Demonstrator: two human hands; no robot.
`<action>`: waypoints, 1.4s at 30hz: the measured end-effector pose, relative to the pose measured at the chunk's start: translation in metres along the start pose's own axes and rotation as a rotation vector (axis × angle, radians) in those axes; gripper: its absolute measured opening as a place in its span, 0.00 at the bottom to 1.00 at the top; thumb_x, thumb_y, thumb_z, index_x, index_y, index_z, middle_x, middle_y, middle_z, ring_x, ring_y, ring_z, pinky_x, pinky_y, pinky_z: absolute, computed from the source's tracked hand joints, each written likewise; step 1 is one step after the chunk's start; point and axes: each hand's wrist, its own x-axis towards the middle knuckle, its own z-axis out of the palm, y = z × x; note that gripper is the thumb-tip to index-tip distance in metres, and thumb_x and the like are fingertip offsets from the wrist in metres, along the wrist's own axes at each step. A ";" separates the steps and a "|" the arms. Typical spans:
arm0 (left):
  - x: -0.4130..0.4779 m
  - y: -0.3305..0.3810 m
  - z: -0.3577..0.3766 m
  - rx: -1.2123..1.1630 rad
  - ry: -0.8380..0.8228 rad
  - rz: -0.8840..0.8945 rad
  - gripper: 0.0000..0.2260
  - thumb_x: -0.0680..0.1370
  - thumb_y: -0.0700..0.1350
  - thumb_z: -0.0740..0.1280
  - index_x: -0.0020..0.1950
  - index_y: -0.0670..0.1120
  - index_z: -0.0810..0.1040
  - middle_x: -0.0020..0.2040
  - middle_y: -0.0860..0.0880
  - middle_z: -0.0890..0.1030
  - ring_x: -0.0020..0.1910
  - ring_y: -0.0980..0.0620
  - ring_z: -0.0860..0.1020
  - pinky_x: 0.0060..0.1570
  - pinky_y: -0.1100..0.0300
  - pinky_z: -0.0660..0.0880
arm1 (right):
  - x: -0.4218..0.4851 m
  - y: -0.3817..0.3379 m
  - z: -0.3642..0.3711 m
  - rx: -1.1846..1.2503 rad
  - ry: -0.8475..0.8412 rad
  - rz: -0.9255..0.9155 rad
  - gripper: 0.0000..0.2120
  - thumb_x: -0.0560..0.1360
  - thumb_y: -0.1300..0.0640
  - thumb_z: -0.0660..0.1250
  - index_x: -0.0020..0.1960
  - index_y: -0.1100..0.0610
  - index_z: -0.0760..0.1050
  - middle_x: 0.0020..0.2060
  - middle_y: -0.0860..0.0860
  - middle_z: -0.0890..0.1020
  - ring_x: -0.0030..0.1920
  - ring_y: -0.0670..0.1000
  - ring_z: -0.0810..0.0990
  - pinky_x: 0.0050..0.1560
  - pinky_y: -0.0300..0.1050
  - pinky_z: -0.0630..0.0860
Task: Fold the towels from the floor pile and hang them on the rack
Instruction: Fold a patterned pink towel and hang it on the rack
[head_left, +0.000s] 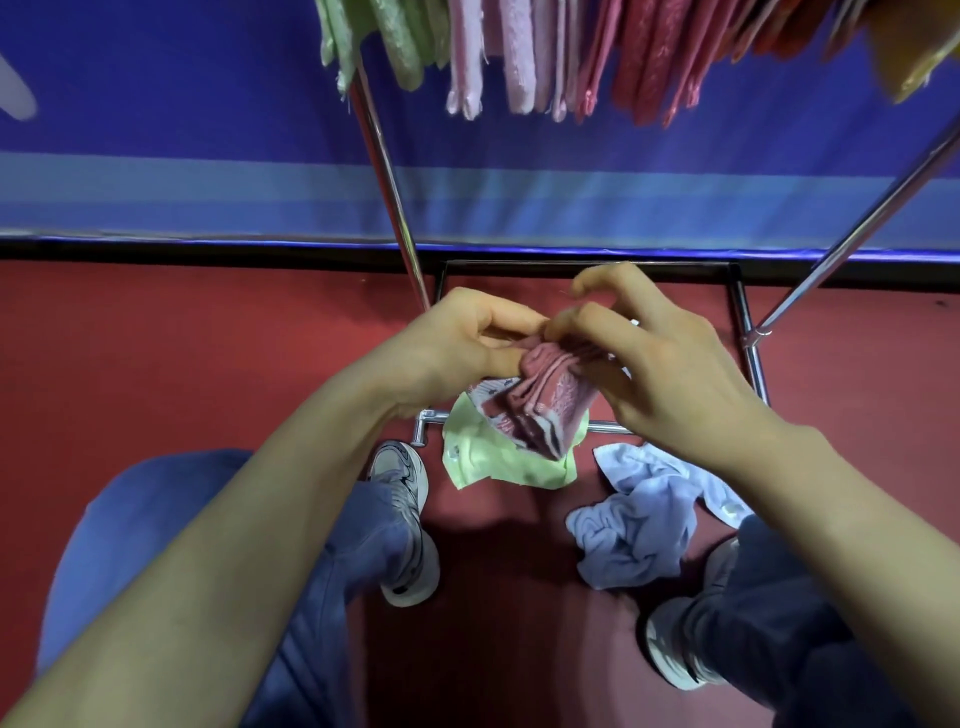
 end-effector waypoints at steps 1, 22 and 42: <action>0.001 -0.001 0.001 0.038 0.003 -0.003 0.11 0.73 0.33 0.71 0.54 0.42 0.82 0.46 0.48 0.85 0.47 0.56 0.83 0.51 0.64 0.79 | 0.000 0.001 0.001 0.002 -0.030 -0.002 0.15 0.73 0.64 0.68 0.58 0.52 0.76 0.61 0.53 0.72 0.44 0.54 0.76 0.32 0.53 0.76; 0.012 -0.021 -0.009 0.627 0.335 0.074 0.06 0.67 0.48 0.78 0.41 0.49 0.86 0.33 0.50 0.83 0.30 0.57 0.73 0.40 0.60 0.75 | -0.003 -0.004 0.008 -0.061 -0.119 -0.030 0.11 0.67 0.58 0.66 0.48 0.50 0.71 0.38 0.44 0.76 0.39 0.53 0.76 0.43 0.53 0.66; 0.004 -0.011 -0.002 0.193 0.158 0.095 0.04 0.76 0.36 0.73 0.50 0.42 0.84 0.41 0.45 0.85 0.42 0.52 0.81 0.51 0.55 0.80 | -0.002 0.005 0.009 0.127 0.210 0.036 0.11 0.69 0.71 0.73 0.49 0.61 0.80 0.54 0.57 0.76 0.49 0.50 0.77 0.52 0.41 0.74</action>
